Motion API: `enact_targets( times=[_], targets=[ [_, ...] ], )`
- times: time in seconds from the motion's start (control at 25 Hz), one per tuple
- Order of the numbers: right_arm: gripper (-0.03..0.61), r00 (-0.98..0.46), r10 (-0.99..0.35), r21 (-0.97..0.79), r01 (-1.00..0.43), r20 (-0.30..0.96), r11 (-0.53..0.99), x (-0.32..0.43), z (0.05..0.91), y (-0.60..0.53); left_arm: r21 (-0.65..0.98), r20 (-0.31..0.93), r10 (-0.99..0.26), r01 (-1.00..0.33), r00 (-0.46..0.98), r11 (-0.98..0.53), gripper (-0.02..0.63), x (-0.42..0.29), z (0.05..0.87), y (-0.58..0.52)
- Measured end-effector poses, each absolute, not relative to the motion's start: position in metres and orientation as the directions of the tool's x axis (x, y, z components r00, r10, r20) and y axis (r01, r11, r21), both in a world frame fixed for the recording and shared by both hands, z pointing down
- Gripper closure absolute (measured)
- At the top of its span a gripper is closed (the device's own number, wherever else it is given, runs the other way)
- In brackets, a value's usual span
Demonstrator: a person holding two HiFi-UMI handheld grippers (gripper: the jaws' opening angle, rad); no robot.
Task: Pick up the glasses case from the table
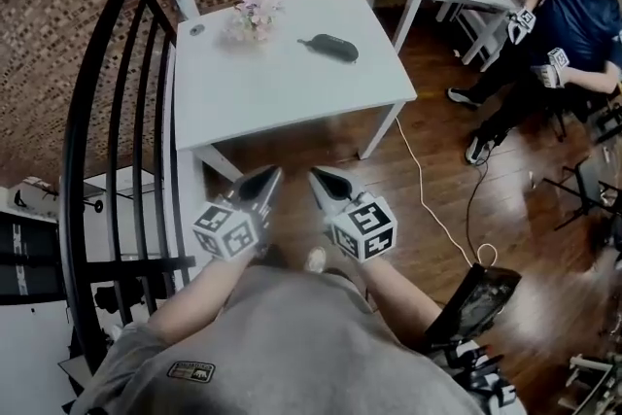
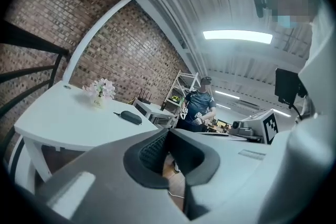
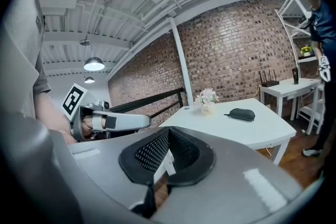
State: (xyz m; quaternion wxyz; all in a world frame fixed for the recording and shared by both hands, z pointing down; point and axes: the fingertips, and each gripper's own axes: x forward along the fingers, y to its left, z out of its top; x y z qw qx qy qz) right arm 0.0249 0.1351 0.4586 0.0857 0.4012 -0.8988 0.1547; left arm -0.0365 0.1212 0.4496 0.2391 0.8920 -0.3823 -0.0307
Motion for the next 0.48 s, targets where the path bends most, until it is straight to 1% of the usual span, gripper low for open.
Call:
enact_targets(
  times=[0.2, 0.48],
  targets=[
    [0.568, -0.679, -0.677, -0.238, -0.734, 0.286, 0.636, 0.04, 0.466, 0.109, 0.452, 0.157, -0.698, -0.679, 0.699, -0.578, 0.614, -0.021, 0.455, 0.092],
    [0.568, -0.664, -0.683, -0.248, -0.748, 0.305, 0.616, 0.052, 0.48, 0.053, 0.461, 0.171, -0.686, -0.673, 0.707, -0.579, 0.614, -0.013, 0.469, 0.033]
  ],
)
